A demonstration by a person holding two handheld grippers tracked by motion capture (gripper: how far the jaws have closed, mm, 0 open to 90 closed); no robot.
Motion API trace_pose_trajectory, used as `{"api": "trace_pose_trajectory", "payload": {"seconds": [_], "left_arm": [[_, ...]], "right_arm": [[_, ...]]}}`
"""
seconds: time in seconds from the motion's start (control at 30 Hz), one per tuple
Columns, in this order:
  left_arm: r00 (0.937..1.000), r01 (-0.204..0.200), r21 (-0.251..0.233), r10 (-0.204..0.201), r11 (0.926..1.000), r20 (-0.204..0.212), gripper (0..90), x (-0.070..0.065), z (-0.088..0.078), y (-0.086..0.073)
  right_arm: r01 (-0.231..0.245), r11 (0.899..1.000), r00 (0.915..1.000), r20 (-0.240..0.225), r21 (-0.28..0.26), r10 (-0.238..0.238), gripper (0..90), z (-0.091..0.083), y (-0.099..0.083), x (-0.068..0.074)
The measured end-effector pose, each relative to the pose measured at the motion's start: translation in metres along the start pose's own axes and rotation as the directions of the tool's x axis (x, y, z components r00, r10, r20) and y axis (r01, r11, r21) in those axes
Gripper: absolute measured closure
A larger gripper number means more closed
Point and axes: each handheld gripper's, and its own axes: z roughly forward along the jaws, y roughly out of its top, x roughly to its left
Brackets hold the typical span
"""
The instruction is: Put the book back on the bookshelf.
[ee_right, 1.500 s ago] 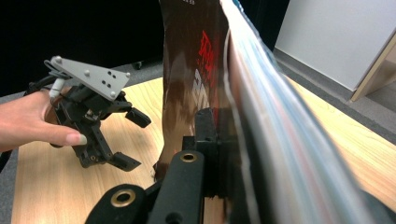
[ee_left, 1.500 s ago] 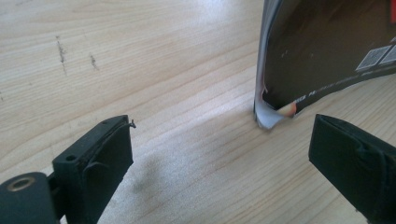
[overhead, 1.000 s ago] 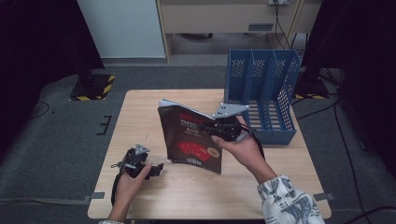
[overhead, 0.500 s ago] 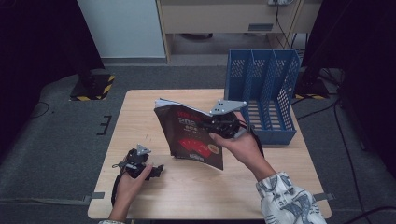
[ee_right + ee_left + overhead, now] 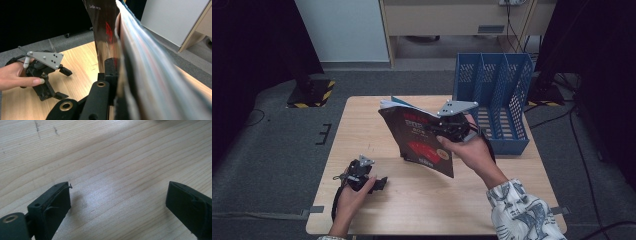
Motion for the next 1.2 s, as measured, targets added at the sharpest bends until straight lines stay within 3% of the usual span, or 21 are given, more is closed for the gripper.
{"api": "trace_pose_trajectory", "payload": {"seconds": [0.3,1.2], "left_arm": [[0.9996,-0.002,0.012,0.003,0.9999,-0.027,5.2,0.000,0.003,-0.001],[0.9998,0.000,0.011,0.000,0.9999,-0.019,3.6,-0.001,0.005,-0.002]], "right_arm": [[-0.017,1.000,0.9994,0.029,-0.004,0.017,87.1,-0.007,0.013,-0.004],[-0.065,0.996,0.9947,0.077,-0.054,0.069,87.1,-0.028,0.051,-0.025]]}}
